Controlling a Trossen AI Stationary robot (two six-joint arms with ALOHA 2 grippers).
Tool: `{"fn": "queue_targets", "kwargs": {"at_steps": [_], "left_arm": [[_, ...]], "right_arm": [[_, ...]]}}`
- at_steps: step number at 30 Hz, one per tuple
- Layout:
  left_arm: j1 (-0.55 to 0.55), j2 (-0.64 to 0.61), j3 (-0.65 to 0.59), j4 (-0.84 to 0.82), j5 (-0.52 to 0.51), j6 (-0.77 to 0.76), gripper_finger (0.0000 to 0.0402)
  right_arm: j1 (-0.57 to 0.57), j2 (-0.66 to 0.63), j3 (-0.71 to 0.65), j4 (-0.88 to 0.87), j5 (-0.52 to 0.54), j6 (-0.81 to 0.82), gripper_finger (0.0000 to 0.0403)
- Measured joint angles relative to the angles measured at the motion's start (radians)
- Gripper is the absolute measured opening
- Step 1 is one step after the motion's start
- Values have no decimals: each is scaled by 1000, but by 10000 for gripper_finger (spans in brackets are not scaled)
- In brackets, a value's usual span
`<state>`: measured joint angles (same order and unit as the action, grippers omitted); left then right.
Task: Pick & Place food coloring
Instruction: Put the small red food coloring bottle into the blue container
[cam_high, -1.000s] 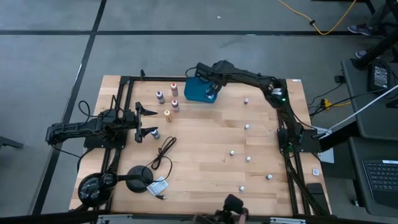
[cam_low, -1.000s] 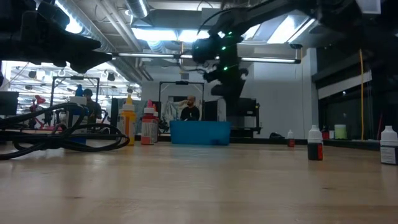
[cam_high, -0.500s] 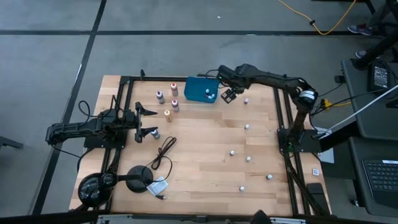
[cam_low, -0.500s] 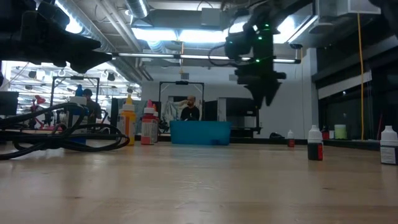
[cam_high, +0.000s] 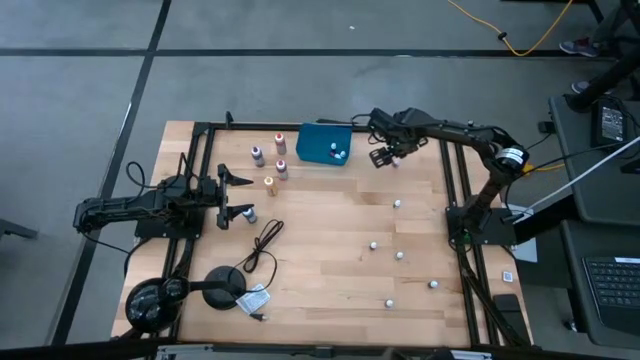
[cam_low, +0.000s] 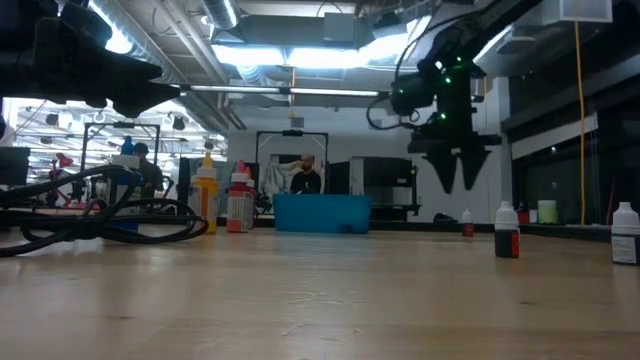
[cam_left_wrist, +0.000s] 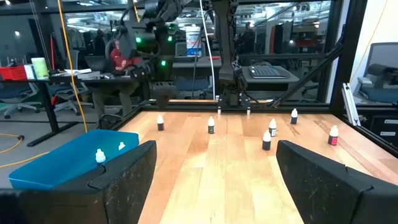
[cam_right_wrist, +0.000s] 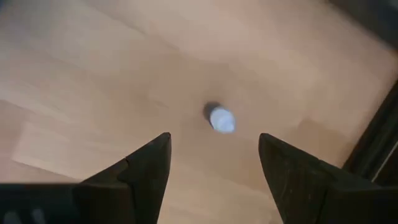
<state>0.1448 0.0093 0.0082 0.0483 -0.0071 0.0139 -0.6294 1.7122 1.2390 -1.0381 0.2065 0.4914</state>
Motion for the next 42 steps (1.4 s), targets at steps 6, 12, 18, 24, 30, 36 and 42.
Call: {"fn": "queue_targets", "kwargs": {"at_steps": [6, 12, 18, 24, 30, 36, 42], "left_arm": [[0, 0, 0, 0, 0, 0, 328], [0, 0, 0, 0, 0, 0, 329], [0, 0, 0, 0, 0, 0, 327], [0, 0, 0, 0, 0, 0, 328], [0, 0, 0, 0, 0, 0, 329], [0, 0, 0, 0, 0, 0, 327], [0, 0, 0, 0, 0, 0, 328]], "right_arm": [[-20, -8, -87, 78, -2, 2, 243], [-47, -8, -156, 218, -12, 0, 243], [-67, -8, -191, 270, -26, -2, 243], [-78, -8, -199, 263, -31, -7, 243], [-77, -8, -200, 260, -38, 1, 231], [-77, -8, -200, 249, -51, 2, 178], [-77, -7, -200, 252, -50, 0, 122]]}}
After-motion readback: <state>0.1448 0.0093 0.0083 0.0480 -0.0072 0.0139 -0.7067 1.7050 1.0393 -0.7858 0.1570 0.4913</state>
